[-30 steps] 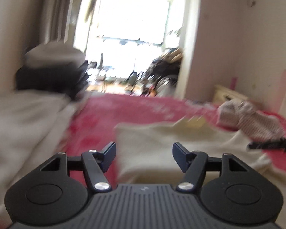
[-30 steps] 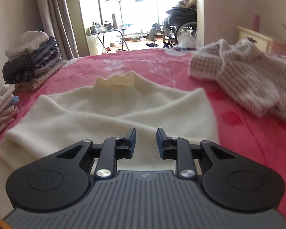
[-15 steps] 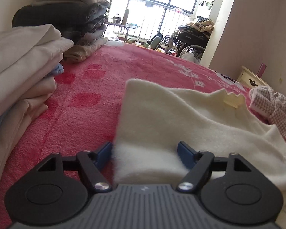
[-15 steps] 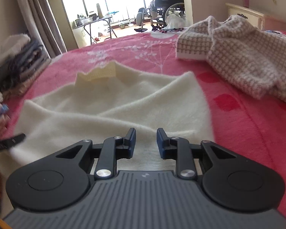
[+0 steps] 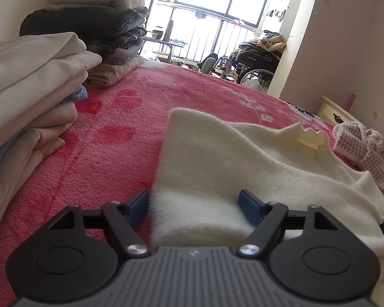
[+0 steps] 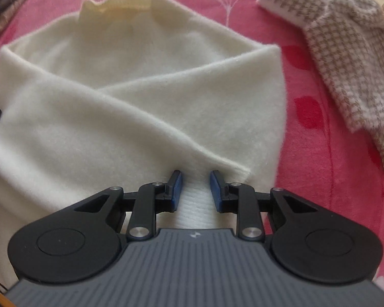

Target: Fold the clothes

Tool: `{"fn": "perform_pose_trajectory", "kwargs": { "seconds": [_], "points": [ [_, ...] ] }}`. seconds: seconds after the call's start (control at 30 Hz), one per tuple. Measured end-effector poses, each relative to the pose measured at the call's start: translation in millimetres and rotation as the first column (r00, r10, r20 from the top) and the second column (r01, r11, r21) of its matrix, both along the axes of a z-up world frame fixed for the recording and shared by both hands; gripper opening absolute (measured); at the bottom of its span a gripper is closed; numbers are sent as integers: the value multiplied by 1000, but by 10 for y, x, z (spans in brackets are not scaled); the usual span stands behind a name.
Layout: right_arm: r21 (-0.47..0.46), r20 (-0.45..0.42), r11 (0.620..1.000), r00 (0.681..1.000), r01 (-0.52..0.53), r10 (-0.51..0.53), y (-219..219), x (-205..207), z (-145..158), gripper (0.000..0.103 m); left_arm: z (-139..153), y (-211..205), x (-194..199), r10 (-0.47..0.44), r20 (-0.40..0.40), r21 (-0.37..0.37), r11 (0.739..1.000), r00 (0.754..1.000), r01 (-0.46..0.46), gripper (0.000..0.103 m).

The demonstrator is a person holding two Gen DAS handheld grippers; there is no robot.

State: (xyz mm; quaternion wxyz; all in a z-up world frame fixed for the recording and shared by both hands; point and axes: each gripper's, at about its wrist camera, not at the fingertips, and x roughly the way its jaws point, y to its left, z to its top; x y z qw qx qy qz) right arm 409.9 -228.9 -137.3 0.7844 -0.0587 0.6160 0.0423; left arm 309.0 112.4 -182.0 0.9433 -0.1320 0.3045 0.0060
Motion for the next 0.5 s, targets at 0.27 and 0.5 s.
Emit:
{"fn": "perform_pose_trajectory", "kwargs": {
  "seconds": [0.27, 0.5],
  "points": [
    [-15, -29, 1000, 999, 14, -15, 19, 21, -17, 24, -6, 23, -15, -1, 6, -17, 1000, 1000, 1, 78],
    [-40, -45, 999, 999, 19, -20, 64, 11, -17, 24, -46, 53, -14, -3, 18, -49, 999, 1000, 4, 81]
  ]
}}
